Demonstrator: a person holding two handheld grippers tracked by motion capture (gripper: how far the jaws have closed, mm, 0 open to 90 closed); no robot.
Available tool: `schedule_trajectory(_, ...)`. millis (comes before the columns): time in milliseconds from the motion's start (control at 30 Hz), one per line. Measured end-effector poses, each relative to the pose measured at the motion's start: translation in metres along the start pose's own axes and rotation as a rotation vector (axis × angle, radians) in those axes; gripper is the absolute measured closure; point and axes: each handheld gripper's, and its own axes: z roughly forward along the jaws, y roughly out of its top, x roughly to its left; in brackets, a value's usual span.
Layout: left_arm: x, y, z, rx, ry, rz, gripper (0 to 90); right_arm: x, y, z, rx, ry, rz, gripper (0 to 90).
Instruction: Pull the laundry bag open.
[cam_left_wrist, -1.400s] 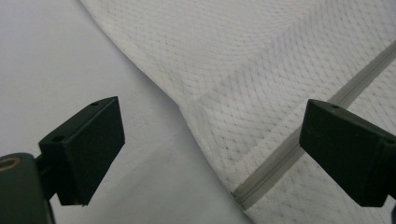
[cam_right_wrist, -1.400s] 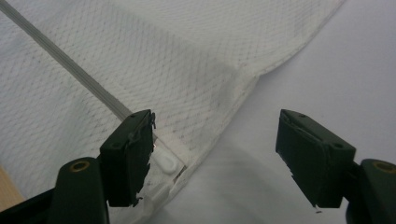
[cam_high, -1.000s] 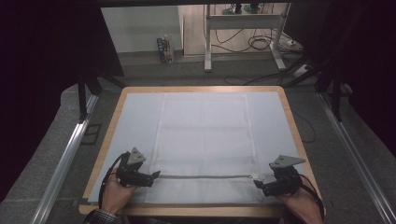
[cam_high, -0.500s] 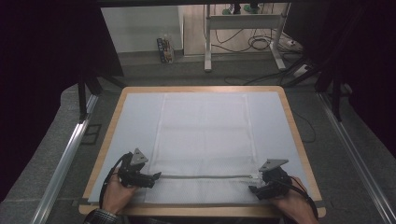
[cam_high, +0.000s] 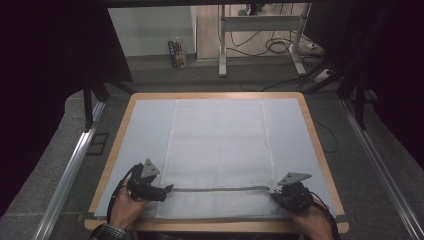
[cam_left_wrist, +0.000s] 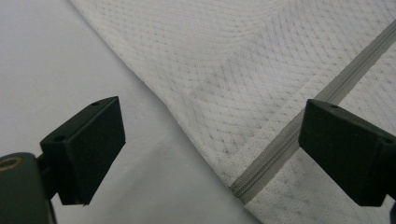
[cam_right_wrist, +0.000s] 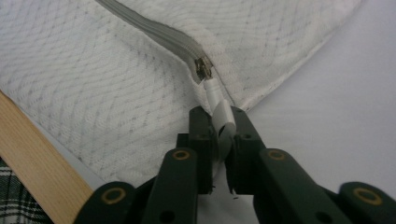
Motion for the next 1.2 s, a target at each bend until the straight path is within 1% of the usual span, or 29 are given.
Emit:
schedule_trajectory(33,-0.001,0.001,0.0,-0.007,-0.006,0.0,7.2,-0.001,0.0,-0.001,-0.002,0.007,-0.005,83.5)
schedule_trajectory(100,-0.002,0.003,-0.001,-0.018,-0.014,0.0,7.2,0.0,0.001,-0.002,-0.004,-0.005,-0.031,83.8)
schedule_trajectory(133,-0.003,0.005,-0.001,-0.024,-0.018,-0.005,7.1,0.0,0.002,-0.003,-0.011,-0.007,-0.035,83.7)
schedule_trajectory(167,-0.004,0.006,0.0,-0.032,-0.032,-0.01,7.1,0.0,0.002,-0.004,-0.019,-0.007,-0.036,83.7)
schedule_trajectory(200,-0.005,0.008,0.0,-0.035,-0.044,-0.017,7.0,0.0,0.002,-0.006,-0.028,-0.01,-0.033,83.7)
schedule_trajectory(233,-0.005,0.008,0.0,-0.035,-0.044,-0.017,6.9,0.0,0.002,-0.006,-0.028,-0.01,-0.033,83.7)
schedule_trajectory(300,-0.007,0.013,0.001,-0.041,-0.063,-0.02,5.8,-0.001,0.002,-0.009,-0.05,-0.011,-0.027,83.5)
schedule_trajectory(333,-0.009,0.016,0.001,-0.046,-0.068,-0.015,4.2,-0.003,0.002,-0.012,-0.076,-0.005,-0.015,82.9)
schedule_trajectory(367,-0.012,0.018,0.002,-0.051,-0.071,-0.007,4.2,-0.004,0.002,-0.013,-0.078,0.004,-0.005,82.8)
schedule_trajectory(400,-0.016,0.02,0.004,-0.05,-0.073,0.014,4.0,-0.005,0.002,-0.013,-0.073,0.006,0.001,82.8)
schedule_trajectory(433,-0.016,0.02,0.004,-0.05,-0.073,0.014,3.9,-0.005,0.002,-0.013,-0.073,0.006,0.001,82.8)
schedule_trajectory(467,-0.019,0.021,0.006,-0.036,-0.068,0.032,3.9,-0.004,0.0,-0.01,-0.038,0.006,-0.001,82.8)
schedule_trajectory(500,-0.02,0.02,0.007,-0.03,-0.064,0.038,3.9,-0.004,0.0,-0.008,-0.025,0.004,-0.006,82.7)
schedule_trajectory(567,-0.019,0.02,0.007,-0.026,-0.062,0.037,4.0,-0.003,0.0,-0.008,-0.022,0.002,-0.009,81.7)
schedule_trajectory(600,-0.018,0.019,0.007,-0.03,-0.063,0.028,4.1,-0.004,0.0,-0.007,-0.018,0.002,-0.009,78.4)
schedule_trajectory(633,-0.017,0.018,0.006,-0.033,-0.064,0.025,4.2,-0.004,-0.001,-0.005,0.004,0.001,-0.011,73.6)
schedule_trajectory(667,-0.016,0.018,0.006,-0.035,-0.062,0.02,4.4,-0.004,-0.002,-0.003,0.016,-0.003,-0.013,71.1)
schedule_trajectory(700,-0.016,0.018,0.006,-0.035,-0.062,0.02,4.5,-0.004,-0.002,-0.003,0.016,-0.003,-0.013,71.1)
schedule_trajectory(767,-0.015,0.017,0.005,-0.035,-0.06,0.015,4.6,-0.005,-0.002,-0.004,0.021,-0.003,0.011,56.7)
schedule_trajectory(800,-0.014,0.016,0.005,-0.033,-0.056,0.014,4.6,-0.005,-0.003,-0.004,0.022,0.007,0.018,55.1)
schedule_trajectory(867,-0.014,0.016,0.005,-0.031,-0.053,0.014,4.6,-0.003,-0.004,-0.005,0.023,0.0,0.02,55.9)
schedule_trajectory(900,-0.014,0.016,0.005,-0.03,-0.05,0.015,4.6,-0.002,-0.005,-0.005,0.022,-0.006,0.026,58.3)
schedule_trajectory(933,-0.014,0.016,0.005,-0.03,-0.05,0.014,4.8,-0.002,-0.006,-0.006,0.018,-0.017,0.036,72.8)
schedule_trajectory(967,-0.014,0.017,0.005,-0.034,-0.053,0.012,4.8,-0.002,-0.007,-0.006,0.017,-0.011,0.04,77.4)
schedule_trajectory(1000,-0.015,0.018,0.005,-0.036,-0.056,0.01,4.8,-0.003,-0.007,-0.006,0.015,0.009,0.041,86.7)
schedule_trajectory(1067,-0.015,0.02,0.006,-0.039,-0.069,0.001,4.7,-0.004,-0.006,-0.006,0.014,0.024,0.033,88.5)
schedule_trajectory(1100,-0.015,0.02,0.006,-0.039,-0.069,0.001,4.4,-0.004,-0.006,-0.006,0.014,0.024,0.033,88.5)
schedule_trajectory(1167,-0.019,0.029,0.007,-0.049,-0.076,-0.004,3.3,-0.003,-0.006,-0.007,0.007,0.024,0.005,88.8)
schedule_trajectory(1200,-0.019,0.029,0.007,-0.049,-0.076,-0.004,3.2,-0.003,-0.006,-0.007,0.007,0.024,0.005,88.8)
